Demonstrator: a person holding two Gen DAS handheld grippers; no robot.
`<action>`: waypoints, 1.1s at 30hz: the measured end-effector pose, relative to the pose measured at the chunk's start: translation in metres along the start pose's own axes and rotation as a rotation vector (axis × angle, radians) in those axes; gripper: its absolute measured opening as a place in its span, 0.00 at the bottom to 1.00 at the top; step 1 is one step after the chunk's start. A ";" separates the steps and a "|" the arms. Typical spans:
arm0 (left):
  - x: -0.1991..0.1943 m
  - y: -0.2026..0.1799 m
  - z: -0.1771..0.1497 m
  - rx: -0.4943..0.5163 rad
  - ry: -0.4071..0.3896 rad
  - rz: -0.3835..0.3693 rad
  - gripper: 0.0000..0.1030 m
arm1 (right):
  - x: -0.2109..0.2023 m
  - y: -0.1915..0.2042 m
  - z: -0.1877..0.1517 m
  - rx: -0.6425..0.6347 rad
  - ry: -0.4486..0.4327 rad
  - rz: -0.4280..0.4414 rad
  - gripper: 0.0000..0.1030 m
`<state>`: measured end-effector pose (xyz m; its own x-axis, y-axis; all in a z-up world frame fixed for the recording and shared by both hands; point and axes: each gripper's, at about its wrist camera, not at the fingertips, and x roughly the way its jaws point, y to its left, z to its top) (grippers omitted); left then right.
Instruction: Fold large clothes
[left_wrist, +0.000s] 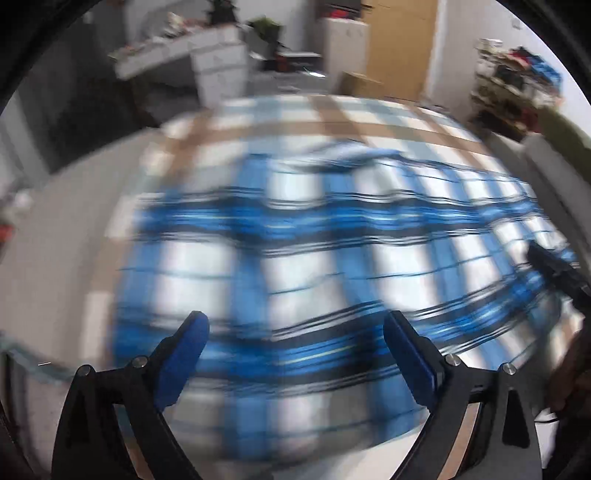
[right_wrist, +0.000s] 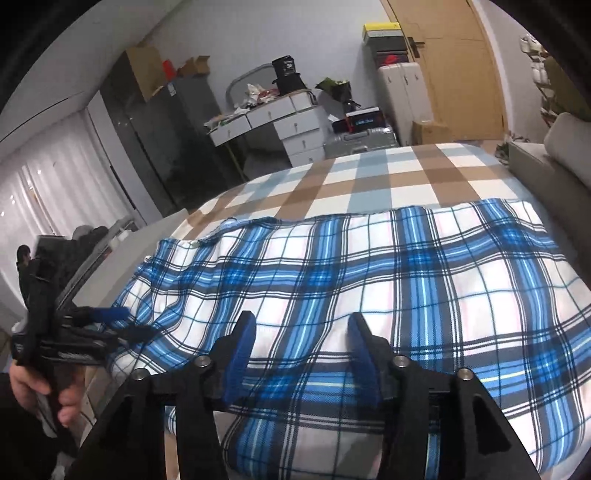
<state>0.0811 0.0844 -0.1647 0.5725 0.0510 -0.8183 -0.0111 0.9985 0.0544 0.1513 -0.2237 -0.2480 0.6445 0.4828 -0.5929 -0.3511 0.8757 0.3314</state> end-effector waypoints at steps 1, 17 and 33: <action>-0.003 0.013 -0.004 -0.012 0.003 0.054 0.91 | 0.000 0.000 0.000 0.003 0.001 0.000 0.51; 0.006 0.113 -0.060 -0.503 0.122 -0.274 0.89 | 0.001 -0.004 0.001 0.056 0.041 -0.030 0.56; 0.003 0.058 -0.001 -0.337 -0.101 -0.352 0.84 | -0.007 -0.003 -0.002 0.069 0.031 -0.069 0.63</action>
<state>0.0811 0.1428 -0.1648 0.6658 -0.2765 -0.6930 -0.0578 0.9069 -0.4174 0.1465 -0.2301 -0.2464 0.6436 0.4222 -0.6383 -0.2584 0.9050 0.3380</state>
